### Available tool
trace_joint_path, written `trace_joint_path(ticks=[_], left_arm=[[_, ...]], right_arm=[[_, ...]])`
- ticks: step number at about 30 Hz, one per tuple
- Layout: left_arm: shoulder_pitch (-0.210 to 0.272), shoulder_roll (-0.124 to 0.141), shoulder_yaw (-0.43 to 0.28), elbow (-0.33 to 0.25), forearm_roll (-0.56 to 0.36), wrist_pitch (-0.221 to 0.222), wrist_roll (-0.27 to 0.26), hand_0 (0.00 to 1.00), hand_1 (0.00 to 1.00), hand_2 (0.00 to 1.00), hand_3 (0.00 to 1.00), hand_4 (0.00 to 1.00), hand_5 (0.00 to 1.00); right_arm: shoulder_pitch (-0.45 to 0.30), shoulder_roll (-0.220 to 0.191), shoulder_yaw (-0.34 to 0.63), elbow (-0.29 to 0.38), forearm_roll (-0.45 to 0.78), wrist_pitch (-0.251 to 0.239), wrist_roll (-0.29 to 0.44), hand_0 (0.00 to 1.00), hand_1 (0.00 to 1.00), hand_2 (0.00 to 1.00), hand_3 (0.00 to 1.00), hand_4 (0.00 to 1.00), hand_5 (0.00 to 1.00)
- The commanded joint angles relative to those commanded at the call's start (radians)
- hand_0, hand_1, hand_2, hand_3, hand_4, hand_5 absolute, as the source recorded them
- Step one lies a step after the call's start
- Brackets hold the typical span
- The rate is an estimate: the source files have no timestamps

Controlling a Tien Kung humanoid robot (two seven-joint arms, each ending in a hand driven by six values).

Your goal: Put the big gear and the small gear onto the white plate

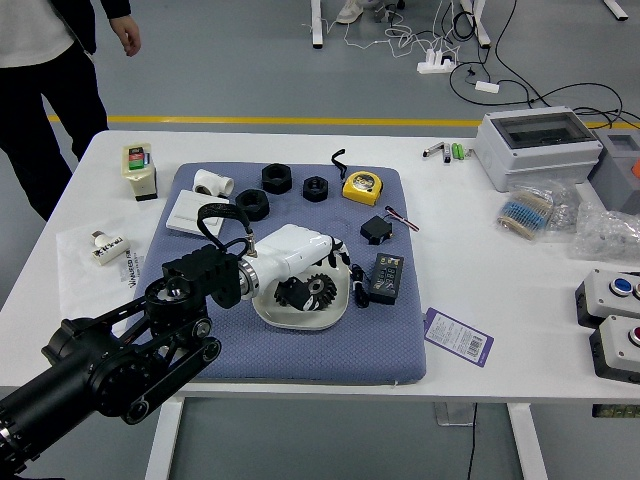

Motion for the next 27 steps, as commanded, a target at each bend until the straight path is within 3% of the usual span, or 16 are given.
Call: trace_joint_path(ticks=[18,22,23,27], left_arm=[[0.019,0.005,-0.048,-0.023,0.032,0.031,0.004,0.53,0.663,0.763,0.788,0.998,0.163],[0.034,0.008,-0.106,-0.042,0.026,0.084,0.007,0.53,0.663,0.763,0.788,0.998,0.163],[0.038,0.008,-0.124,-0.046,0.013,0.111,0.008,0.495,0.634,0.73,0.717,0.912,0.221],[0.055,0.008,-0.19,-0.058,-0.043,0.181,0.002,0.495,0.634,0.73,0.717,0.912,0.221]], right_arm=[[-0.011,0.001,-0.01,0.001,0.005,0.0,0.0,0.609,0.622,0.721,0.534,0.738,0.702],[-0.013,0.002,-0.008,0.001,0.005,0.0,0.001,0.609,0.622,0.721,0.534,0.738,0.702],[-0.013,0.002,-0.008,0.001,0.005,0.0,0.0,0.609,0.622,0.721,0.534,0.738,0.702],[-0.012,0.002,-0.005,0.0,0.004,0.0,0.0,0.609,0.622,0.721,0.534,0.738,0.702]])
